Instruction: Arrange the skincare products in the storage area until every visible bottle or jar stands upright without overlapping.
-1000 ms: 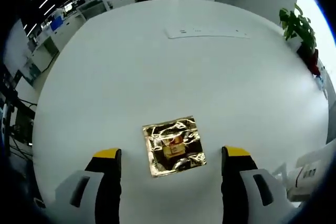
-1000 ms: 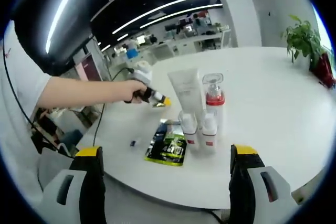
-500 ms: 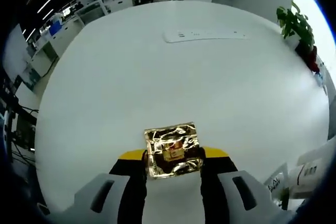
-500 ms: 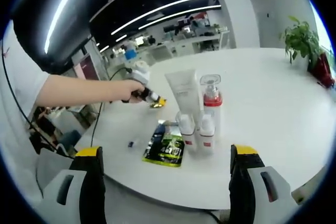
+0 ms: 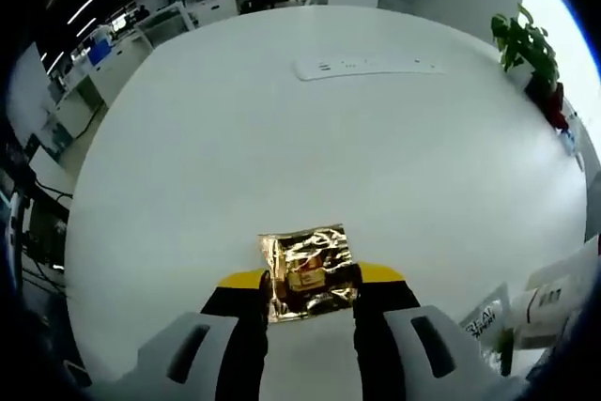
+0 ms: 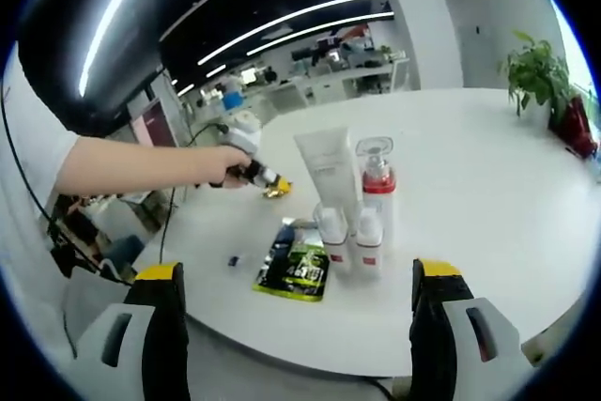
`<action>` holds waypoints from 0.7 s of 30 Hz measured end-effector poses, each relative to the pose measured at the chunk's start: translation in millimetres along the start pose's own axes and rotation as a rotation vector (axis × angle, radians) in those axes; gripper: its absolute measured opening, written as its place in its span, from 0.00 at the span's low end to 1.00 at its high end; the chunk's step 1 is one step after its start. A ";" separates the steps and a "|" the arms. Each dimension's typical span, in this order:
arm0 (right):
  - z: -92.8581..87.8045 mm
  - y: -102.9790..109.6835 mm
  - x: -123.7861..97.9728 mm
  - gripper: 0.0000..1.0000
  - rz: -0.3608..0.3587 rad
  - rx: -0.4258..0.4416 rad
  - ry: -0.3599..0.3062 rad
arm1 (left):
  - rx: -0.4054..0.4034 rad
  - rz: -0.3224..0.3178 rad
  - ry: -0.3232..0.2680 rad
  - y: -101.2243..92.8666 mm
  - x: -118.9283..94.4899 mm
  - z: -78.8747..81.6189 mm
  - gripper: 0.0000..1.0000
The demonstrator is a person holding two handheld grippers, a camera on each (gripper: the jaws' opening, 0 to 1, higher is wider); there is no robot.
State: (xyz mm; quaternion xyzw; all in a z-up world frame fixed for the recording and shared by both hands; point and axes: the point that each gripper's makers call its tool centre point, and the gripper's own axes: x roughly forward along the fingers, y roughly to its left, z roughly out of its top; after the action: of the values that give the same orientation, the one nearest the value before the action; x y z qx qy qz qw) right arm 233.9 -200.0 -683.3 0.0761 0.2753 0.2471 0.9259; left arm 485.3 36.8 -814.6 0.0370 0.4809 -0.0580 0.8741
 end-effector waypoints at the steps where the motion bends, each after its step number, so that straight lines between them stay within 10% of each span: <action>1: -0.4 1.6 0.6 0.99 0.010 0.000 0.003 | -0.001 -0.001 -0.001 -0.8 -4.1 -1.2 0.33; 21: 4.3 3.9 -1.4 0.99 0.030 -0.011 -0.025 | -0.029 -0.009 0.033 -19.7 -57.4 -47.7 0.33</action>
State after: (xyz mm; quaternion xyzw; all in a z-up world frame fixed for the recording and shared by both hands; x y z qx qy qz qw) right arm 233.6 -197.3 -677.9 0.0784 0.2609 0.2616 0.9259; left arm 412.3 26.8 -791.7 0.0229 0.4961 -0.0542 0.8662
